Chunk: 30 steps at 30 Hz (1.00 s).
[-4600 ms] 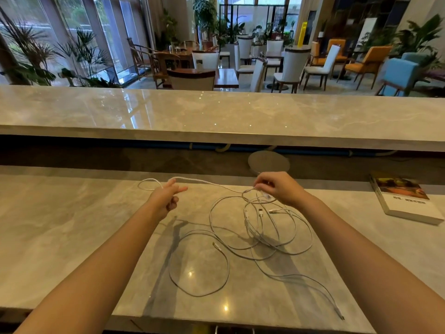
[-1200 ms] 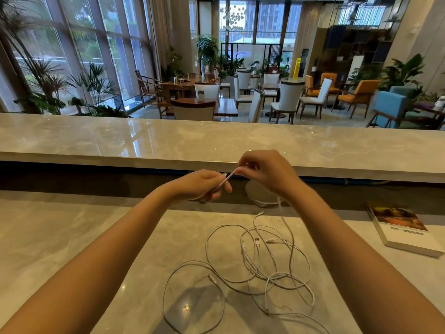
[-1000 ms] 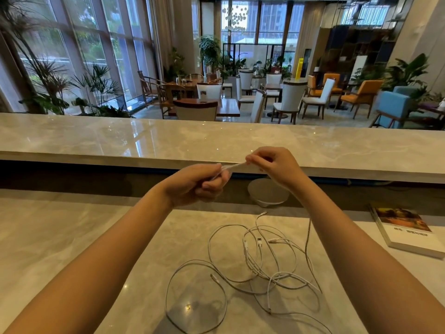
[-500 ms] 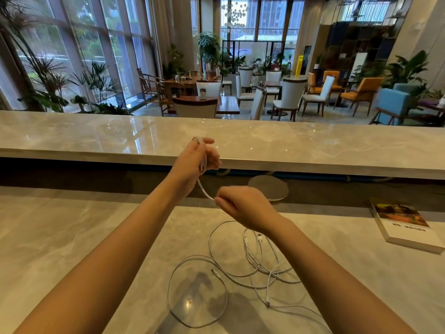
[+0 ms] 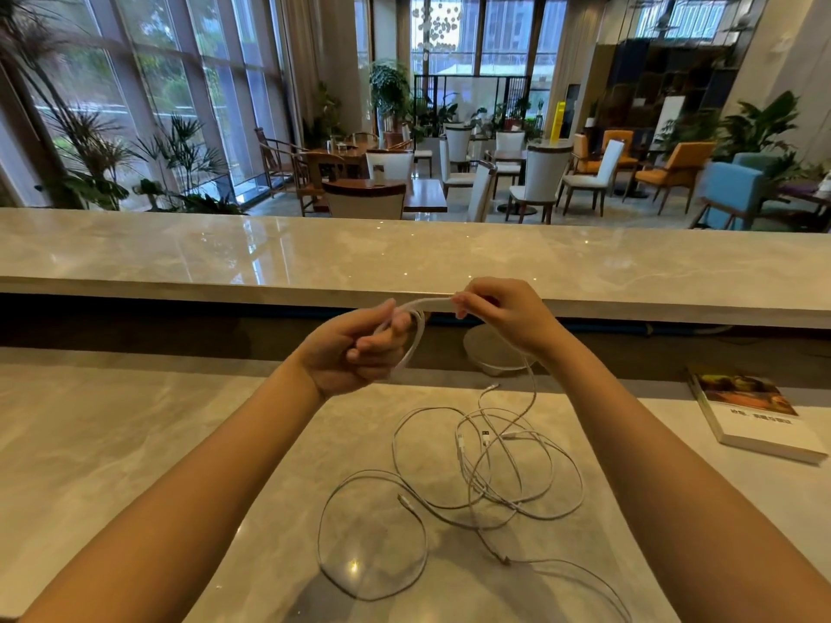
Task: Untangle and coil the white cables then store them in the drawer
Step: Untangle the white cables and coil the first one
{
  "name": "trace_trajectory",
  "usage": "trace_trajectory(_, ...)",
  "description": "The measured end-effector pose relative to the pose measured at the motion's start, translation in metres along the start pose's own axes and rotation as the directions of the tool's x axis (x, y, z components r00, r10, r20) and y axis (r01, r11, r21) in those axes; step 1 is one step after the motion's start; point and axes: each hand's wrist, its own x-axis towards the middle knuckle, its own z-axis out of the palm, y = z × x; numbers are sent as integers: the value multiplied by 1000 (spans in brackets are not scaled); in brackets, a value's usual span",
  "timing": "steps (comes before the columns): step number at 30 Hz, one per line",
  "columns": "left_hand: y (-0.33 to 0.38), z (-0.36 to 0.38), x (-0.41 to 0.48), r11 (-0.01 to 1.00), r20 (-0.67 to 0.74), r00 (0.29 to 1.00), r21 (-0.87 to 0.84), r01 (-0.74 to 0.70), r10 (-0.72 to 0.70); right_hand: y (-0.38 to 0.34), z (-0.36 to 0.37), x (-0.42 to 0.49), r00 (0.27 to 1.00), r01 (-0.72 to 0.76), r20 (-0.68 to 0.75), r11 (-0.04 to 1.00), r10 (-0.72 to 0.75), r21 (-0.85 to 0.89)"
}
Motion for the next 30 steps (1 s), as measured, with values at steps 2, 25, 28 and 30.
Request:
trace_trajectory(2, 3, 4, 1, 982, 79, 993, -175, -76, 91, 14, 8, -12, 994, -100, -29, 992, 103, 75)
trace_trajectory(25, -21, 1, 13, 962, -503, 837, -42, -270, 213, -18, 40, -22, 956, -292, 147, 767, 255, 571)
trace_trajectory(28, -21, 1, 11, 974, -548, 815, -2, -228, 189, -15, 41, -22, 957, -287, 139, 771, 254, 569)
trace_trajectory(30, -20, 1, 11, 977, -584, 787, 63, -203, 201, -15, 42, -22, 961, -277, 156, 753, 230, 597)
